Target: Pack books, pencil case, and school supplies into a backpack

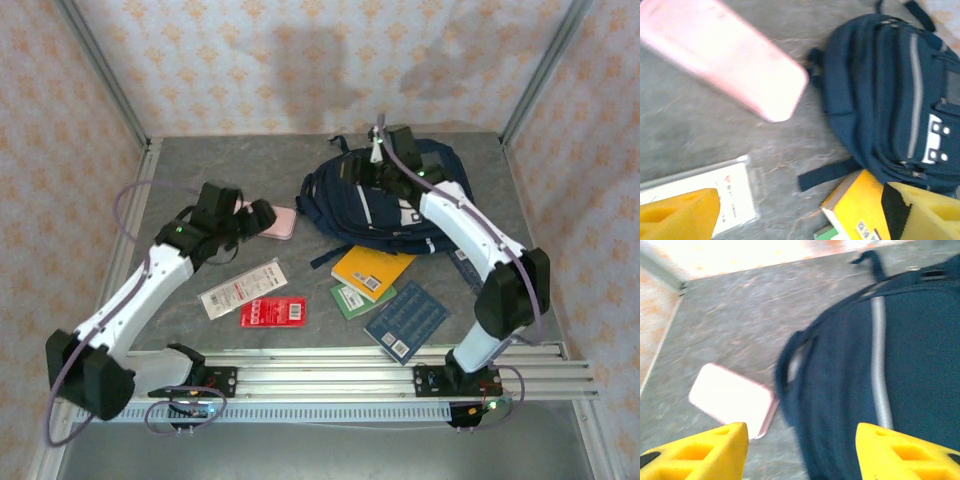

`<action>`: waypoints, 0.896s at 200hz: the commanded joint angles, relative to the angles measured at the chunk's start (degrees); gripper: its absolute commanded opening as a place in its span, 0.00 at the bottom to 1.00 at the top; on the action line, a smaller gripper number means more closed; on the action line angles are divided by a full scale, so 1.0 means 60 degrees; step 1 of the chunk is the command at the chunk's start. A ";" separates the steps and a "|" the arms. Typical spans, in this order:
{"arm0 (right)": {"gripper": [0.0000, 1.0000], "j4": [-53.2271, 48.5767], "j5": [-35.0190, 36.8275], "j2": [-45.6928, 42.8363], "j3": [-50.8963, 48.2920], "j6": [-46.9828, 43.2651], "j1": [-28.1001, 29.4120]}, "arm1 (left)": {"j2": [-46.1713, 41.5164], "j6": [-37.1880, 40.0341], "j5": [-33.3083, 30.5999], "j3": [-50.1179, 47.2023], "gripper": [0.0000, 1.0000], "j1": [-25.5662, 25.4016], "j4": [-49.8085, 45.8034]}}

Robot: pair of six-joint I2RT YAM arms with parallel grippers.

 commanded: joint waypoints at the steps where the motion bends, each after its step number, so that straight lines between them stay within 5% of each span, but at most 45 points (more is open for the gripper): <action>1: 0.57 0.0251 -0.0339 -0.0301 -0.0668 0.0304 0.1019 | -0.1098 -0.1063 -0.0250 -0.1331 0.83 0.0786 -0.0664; 67: 0.56 0.1217 -0.1525 0.1054 -0.1324 0.1533 0.3083 | -0.3778 -0.1261 0.0161 -0.5180 0.79 0.3449 -0.0695; 179: 0.56 0.1694 -0.2401 0.3260 -0.0921 0.2362 0.3425 | -0.3322 -0.0690 0.0766 -0.5901 0.69 0.3582 0.0522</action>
